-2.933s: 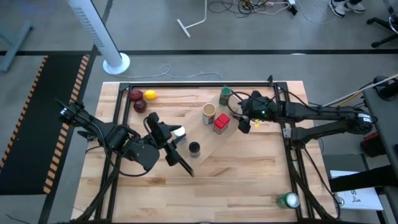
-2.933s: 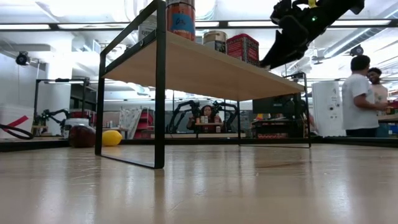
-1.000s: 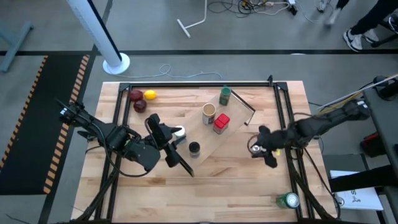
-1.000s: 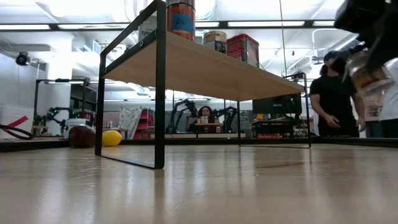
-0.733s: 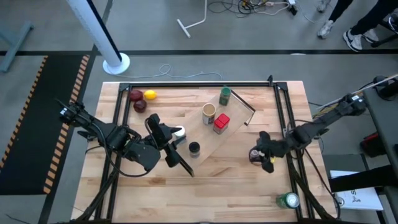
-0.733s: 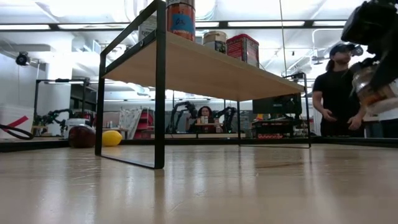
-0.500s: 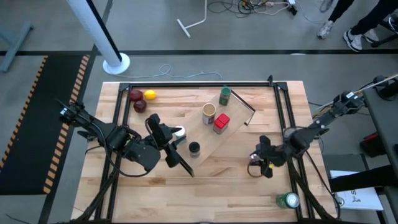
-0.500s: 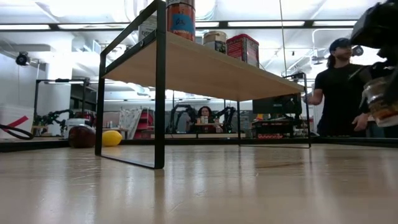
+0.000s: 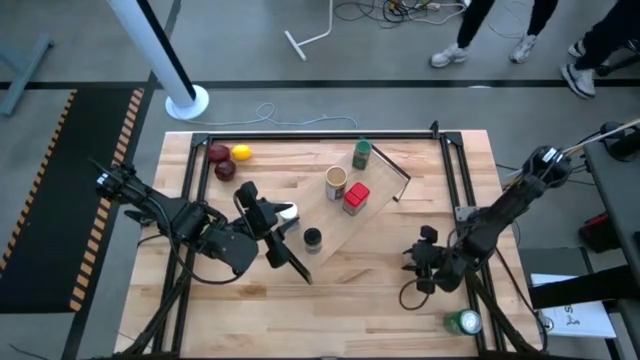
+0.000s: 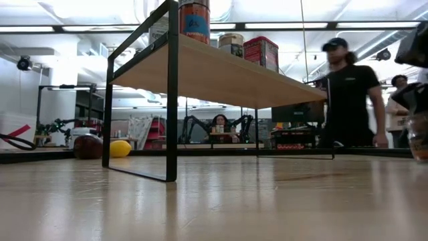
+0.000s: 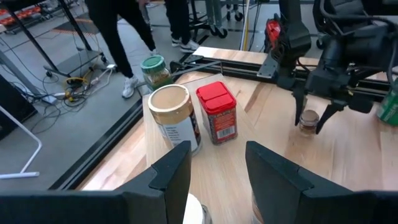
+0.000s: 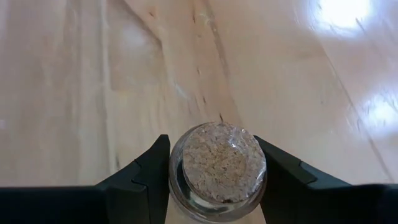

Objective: Shelf spices
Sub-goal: Remove the brown seasoning bottle from the shelf, then remove the green seasoning bottle from the shelf

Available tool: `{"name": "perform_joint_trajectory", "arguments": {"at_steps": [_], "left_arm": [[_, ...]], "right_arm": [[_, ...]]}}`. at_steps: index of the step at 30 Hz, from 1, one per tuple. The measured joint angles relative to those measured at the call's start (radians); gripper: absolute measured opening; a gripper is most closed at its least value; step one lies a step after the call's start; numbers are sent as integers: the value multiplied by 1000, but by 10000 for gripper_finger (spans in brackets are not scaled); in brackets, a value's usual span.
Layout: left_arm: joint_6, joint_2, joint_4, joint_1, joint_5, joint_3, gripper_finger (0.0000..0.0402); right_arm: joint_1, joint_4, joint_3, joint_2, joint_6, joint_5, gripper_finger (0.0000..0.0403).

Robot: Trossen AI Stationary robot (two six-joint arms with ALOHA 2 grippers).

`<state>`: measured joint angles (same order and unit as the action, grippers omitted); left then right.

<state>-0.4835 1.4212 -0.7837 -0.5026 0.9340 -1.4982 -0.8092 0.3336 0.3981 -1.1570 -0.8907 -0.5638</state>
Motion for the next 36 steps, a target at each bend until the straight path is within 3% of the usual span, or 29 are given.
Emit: {"name": "perform_joint_trajectory", "arguments": {"at_steps": [9,13,19,26,36], "left_arm": [[31,0,61,-2,-4,3,142],[33,0,79,-17,-54,3,142],[36,0,146,-83,-82,30,142],[5,1,180,-173,-80,64,142],[-17,1,180,-310,56,66,142]], "right_arm": [[-80,-18,-5,-131,-147,-138,176],[-103,-20,-2,-134,-246,-110,188],[-123,-12,41,-101,-320,-23,237],[-123,179,153,-103,-376,30,276],[-118,382,368,-104,-302,-80,288]]}}
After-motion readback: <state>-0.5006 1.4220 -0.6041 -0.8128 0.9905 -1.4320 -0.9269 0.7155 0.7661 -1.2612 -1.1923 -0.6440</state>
